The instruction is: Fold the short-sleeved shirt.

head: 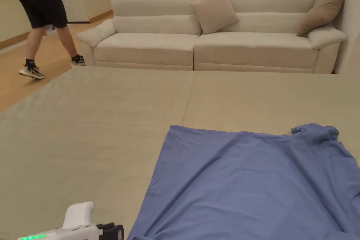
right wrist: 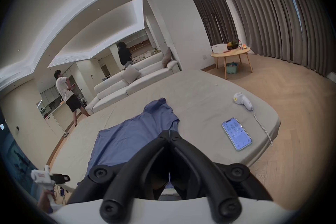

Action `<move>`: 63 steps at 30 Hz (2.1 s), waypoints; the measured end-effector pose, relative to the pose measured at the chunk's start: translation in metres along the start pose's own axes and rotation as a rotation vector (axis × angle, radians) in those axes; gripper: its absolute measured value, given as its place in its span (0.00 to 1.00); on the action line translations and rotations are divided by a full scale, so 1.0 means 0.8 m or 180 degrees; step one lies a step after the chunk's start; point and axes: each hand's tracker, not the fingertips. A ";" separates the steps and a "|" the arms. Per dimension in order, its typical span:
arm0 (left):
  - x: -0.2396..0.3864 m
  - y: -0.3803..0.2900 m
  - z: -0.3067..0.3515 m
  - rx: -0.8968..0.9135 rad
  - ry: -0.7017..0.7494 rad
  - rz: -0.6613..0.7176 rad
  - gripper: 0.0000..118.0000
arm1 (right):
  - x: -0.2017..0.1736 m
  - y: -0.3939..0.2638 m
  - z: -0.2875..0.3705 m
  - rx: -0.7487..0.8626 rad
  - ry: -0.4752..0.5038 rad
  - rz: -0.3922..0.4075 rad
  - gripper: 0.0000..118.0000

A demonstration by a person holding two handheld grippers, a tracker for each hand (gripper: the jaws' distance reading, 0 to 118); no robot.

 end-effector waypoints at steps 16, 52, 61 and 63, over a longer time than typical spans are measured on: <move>-0.008 -0.030 -0.061 -0.0080 0.0206 0.0089 0.03 | 0.048 -0.020 -0.019 -0.0274 -0.0069 -0.0123 0.00; 0.087 0.138 -0.065 0.0522 -0.0024 0.0033 0.03 | 0.041 -0.008 -0.302 -0.0873 0.0242 0.0728 0.03; 0.072 0.212 -0.270 -0.0261 0.0307 -0.0019 0.03 | 0.019 -0.007 -0.518 -0.1653 -0.0236 0.1141 0.03; 0.073 0.211 -0.288 -0.0359 0.0349 -0.0108 0.03 | 0.016 -0.023 -0.527 -0.1705 -0.0286 0.1206 0.03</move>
